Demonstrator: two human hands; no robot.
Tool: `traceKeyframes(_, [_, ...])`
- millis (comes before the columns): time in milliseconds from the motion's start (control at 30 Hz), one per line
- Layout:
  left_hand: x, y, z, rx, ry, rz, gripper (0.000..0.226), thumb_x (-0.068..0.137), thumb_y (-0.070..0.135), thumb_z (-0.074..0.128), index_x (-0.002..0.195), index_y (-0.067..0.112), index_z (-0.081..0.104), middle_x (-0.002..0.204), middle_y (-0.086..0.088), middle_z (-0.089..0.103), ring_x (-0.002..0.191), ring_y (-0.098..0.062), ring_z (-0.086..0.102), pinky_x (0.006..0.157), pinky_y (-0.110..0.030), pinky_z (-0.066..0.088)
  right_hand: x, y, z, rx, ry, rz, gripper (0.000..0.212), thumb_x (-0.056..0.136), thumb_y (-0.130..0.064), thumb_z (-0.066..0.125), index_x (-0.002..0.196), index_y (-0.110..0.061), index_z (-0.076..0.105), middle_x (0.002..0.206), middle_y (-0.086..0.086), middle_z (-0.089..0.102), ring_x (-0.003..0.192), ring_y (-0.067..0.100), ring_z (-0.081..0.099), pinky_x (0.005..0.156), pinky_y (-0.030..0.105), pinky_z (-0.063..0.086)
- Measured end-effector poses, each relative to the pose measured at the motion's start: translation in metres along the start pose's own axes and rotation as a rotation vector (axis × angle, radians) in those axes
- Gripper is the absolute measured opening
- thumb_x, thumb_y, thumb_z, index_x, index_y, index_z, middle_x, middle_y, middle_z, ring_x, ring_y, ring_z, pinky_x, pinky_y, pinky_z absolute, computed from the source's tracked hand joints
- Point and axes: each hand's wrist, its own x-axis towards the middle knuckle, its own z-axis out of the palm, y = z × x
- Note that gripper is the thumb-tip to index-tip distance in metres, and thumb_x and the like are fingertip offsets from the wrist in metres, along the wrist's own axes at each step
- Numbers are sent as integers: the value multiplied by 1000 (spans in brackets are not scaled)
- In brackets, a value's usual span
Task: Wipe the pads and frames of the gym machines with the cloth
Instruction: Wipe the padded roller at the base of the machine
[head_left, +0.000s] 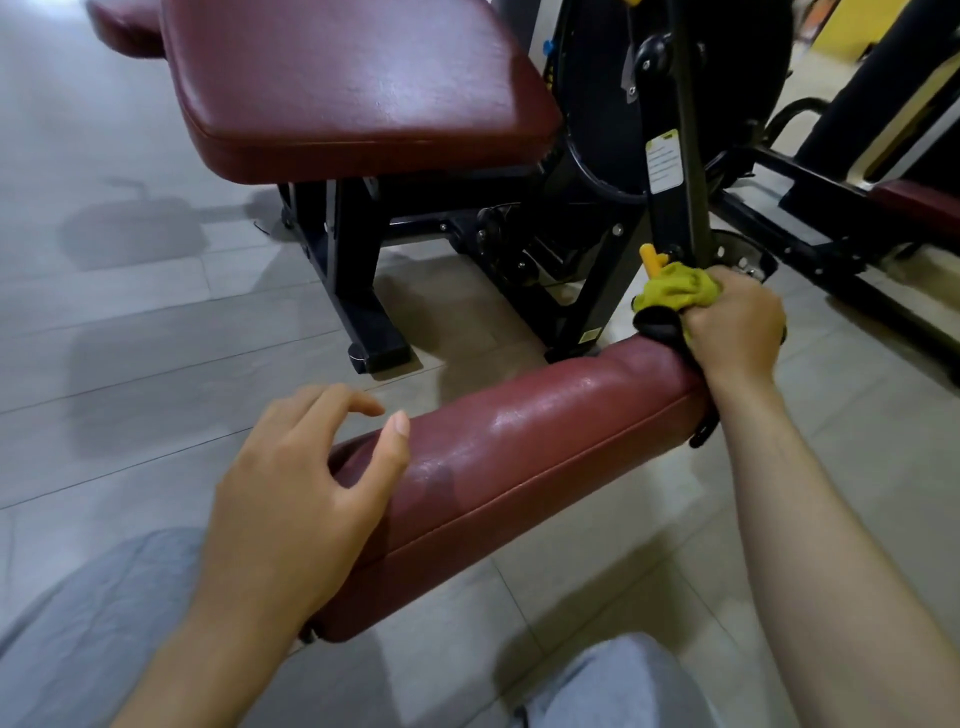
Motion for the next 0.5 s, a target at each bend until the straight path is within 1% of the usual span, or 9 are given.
traceKeyframes(67, [0,0,-1,-31,12,-2,31,93,64,43,100,39,61,99,30,54,95,-2,51,72,-18,37,11,1,-2,-6,-52,99,16,90,-22,56,88,-13,69,87,18,68,88,45,63,69,35,40])
traceKeyframes(133, [0,1,-1,-50,22,-4,31,93,64,43,100,40,61,99,33,53,95,-3,53,72,-24,39,8,-5,-6,-39,-89,122,15,90,-26,57,86,-16,67,89,17,68,90,45,63,71,35,38])
traceKeyframes(167, [-1,1,-1,-56,24,-6,31,93,64,42,100,40,60,99,33,53,95,-4,53,72,-27,40,1,-10,-7,-54,-102,106,16,88,-30,58,83,-16,63,84,15,67,86,44,62,70,34,38])
traceKeyframes(233, [0,1,-1,-65,31,-16,31,93,65,43,99,40,60,99,32,55,94,-4,54,72,-31,42,-24,-24,-10,-39,-105,13,22,84,-36,63,80,-15,64,72,7,64,77,39,61,65,36,40])
traceKeyframes(333, [1,1,0,-69,31,-29,29,92,64,44,98,40,61,99,33,56,93,-3,54,72,-28,43,-65,-38,-10,154,-132,-102,28,84,-41,64,74,-15,65,61,3,60,65,29,57,58,41,43])
traceKeyframes(400, [1,1,0,-69,29,-27,28,92,63,45,97,40,61,99,32,57,93,-2,55,74,-24,44,-67,-34,-10,199,-101,-121,21,84,-32,61,71,-16,61,57,0,54,61,27,53,55,38,35])
traceKeyframes(433, [1,0,0,-70,24,-26,28,92,63,45,97,40,61,99,32,58,94,-1,55,76,-24,45,-60,-28,-7,141,-83,-131,14,83,-25,61,73,-15,62,58,0,54,63,30,54,56,35,33])
traceKeyframes(467, [2,-1,1,-72,19,-27,28,92,63,45,97,40,61,99,31,58,96,1,56,77,-24,46,-49,-22,-5,53,-70,-129,9,81,-20,60,78,-14,65,63,3,58,70,35,57,58,35,35])
traceKeyframes(500, [2,-2,0,-76,17,-29,29,92,63,45,96,40,61,98,31,59,98,3,55,78,-25,46,-36,-17,-3,-22,-54,-105,10,80,-18,59,84,-14,68,70,9,63,79,41,61,62,36,41])
